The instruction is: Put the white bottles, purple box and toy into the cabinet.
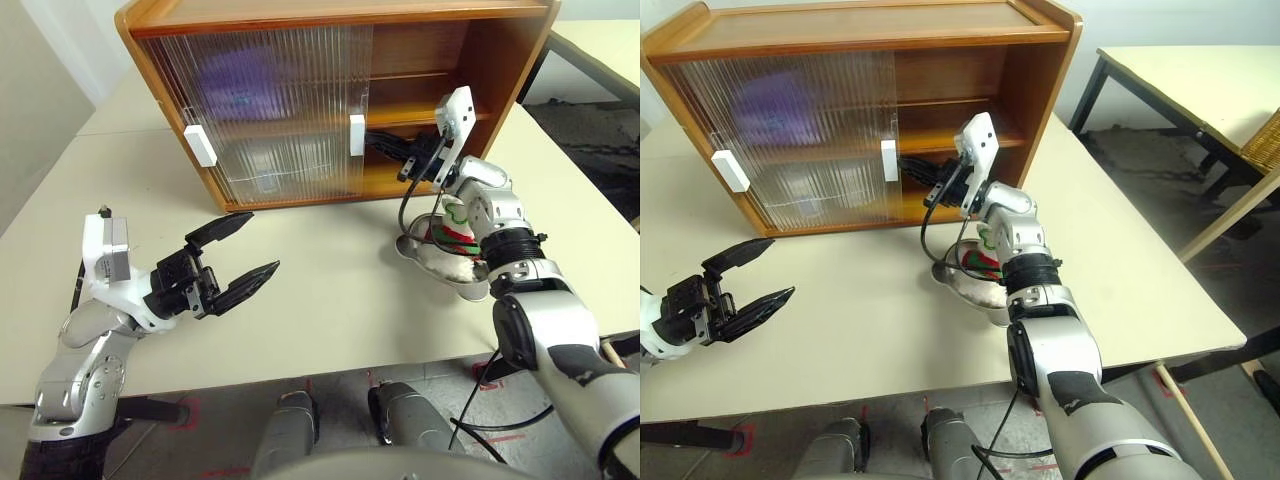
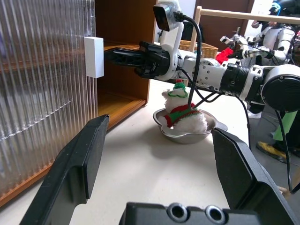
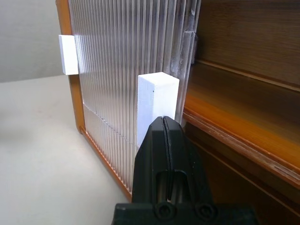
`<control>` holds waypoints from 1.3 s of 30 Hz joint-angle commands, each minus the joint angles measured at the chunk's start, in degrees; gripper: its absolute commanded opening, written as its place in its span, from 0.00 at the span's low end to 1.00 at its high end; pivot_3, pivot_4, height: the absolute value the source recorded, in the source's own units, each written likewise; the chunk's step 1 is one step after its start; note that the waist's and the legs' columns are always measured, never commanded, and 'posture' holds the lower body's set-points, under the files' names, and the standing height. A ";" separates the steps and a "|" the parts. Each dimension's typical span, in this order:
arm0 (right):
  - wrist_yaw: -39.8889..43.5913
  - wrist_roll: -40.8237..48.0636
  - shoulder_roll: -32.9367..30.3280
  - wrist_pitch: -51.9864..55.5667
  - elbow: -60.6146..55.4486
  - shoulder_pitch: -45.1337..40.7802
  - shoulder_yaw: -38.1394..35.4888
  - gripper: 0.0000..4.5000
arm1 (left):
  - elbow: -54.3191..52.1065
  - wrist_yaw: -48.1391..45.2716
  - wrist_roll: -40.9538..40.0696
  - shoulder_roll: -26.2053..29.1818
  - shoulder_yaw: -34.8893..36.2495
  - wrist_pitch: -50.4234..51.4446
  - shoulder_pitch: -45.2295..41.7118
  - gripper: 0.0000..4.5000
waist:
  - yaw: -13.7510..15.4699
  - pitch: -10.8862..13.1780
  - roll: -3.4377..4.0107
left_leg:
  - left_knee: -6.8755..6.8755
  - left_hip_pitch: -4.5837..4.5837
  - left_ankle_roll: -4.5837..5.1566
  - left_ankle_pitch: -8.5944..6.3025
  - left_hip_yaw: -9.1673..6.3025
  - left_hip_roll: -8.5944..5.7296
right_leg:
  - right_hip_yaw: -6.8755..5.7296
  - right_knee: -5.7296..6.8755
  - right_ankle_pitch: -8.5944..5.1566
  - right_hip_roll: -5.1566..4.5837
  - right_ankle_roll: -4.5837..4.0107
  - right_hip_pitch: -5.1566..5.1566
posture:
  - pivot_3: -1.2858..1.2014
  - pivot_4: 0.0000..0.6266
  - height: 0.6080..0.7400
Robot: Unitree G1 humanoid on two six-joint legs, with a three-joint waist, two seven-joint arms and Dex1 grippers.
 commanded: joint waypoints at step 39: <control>-3.02 21.96 -46.99 96.87 -61.56 17.44 1.08 0.99 | 5.56 -5.02 1.07 1.73 1.06 -2.16 -0.77 1.00 | 0.07 0.05 0.06 | 0.58 0.23 -0.37 -0.13 0.10 -0.27 | 0.08 0.12 -0.66 0.07 1.01 0.51 | 0.45 0.15 1.00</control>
